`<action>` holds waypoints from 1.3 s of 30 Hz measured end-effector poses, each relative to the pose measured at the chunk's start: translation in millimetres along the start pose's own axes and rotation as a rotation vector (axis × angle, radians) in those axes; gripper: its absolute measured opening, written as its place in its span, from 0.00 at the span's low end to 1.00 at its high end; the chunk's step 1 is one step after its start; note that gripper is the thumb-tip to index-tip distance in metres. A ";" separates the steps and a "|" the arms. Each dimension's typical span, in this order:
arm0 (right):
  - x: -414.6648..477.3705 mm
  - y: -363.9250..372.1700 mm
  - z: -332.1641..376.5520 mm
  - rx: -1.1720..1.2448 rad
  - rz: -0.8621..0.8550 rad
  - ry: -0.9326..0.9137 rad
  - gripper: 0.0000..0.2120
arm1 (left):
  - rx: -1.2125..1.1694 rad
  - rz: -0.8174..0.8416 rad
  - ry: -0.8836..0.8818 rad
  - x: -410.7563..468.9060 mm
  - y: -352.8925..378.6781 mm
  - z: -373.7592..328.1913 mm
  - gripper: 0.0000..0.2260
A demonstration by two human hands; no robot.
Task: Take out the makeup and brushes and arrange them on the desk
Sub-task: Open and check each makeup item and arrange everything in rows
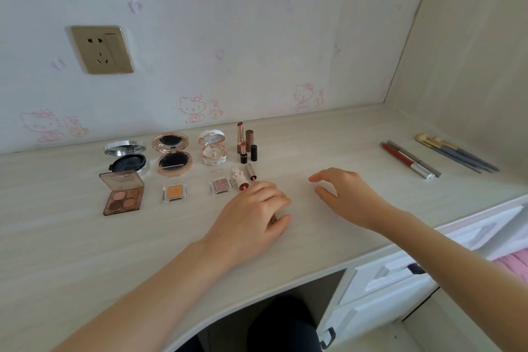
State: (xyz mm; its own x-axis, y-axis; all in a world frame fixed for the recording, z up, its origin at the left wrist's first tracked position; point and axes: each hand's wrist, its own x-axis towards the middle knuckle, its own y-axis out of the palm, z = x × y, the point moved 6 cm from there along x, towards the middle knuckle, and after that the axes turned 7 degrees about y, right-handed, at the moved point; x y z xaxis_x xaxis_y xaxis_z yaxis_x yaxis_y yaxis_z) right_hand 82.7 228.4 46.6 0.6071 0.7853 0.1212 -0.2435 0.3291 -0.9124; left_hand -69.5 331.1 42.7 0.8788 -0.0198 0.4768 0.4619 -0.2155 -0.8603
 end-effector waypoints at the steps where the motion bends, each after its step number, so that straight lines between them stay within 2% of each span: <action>1: -5.8 -3.0 -7.5 -0.008 -0.005 0.012 0.14 | -0.011 0.008 0.000 7.3 1.6 -1.2 0.18; 4: -18.9 -12.5 -34.0 -0.039 -0.035 0.049 0.14 | -0.068 0.042 -0.008 36.3 10.0 -7.5 0.13; 13: -42.9 -56.3 -114.0 -0.099 -0.177 0.188 0.13 | -0.170 0.203 0.012 144.3 79.2 -29.8 0.12; 22: -30.9 -85.2 -179.8 -0.159 -0.335 0.335 0.11 | -0.296 0.149 -0.087 236.9 138.0 -40.0 0.15; 26: -23.9 -88.6 -192.9 -0.204 -0.368 0.386 0.12 | -0.325 0.103 -0.153 265.6 156.1 -34.9 0.18; 30: -19.1 -85.4 -198.1 -0.235 -0.346 0.410 0.13 | -0.316 0.189 -0.215 278.5 172.8 -23.3 0.22; 35: -16.9 -80.8 -196.6 -0.259 -0.349 0.390 0.12 | -0.341 0.256 -0.195 283.4 181.6 -19.4 0.24; 39: -14.6 -79.2 -194.1 -0.289 -0.354 0.377 0.12 | -0.376 0.231 -0.182 280.9 178.3 -18.1 0.23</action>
State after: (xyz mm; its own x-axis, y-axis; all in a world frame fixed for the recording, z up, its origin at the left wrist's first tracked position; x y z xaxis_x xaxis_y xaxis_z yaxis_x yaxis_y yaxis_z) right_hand 239.9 89.1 41.1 0.8533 0.3960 0.3392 0.2072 0.3394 -0.9175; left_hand 257.5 269.5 26.5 0.9756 0.0555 0.2125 0.2062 -0.5645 -0.7992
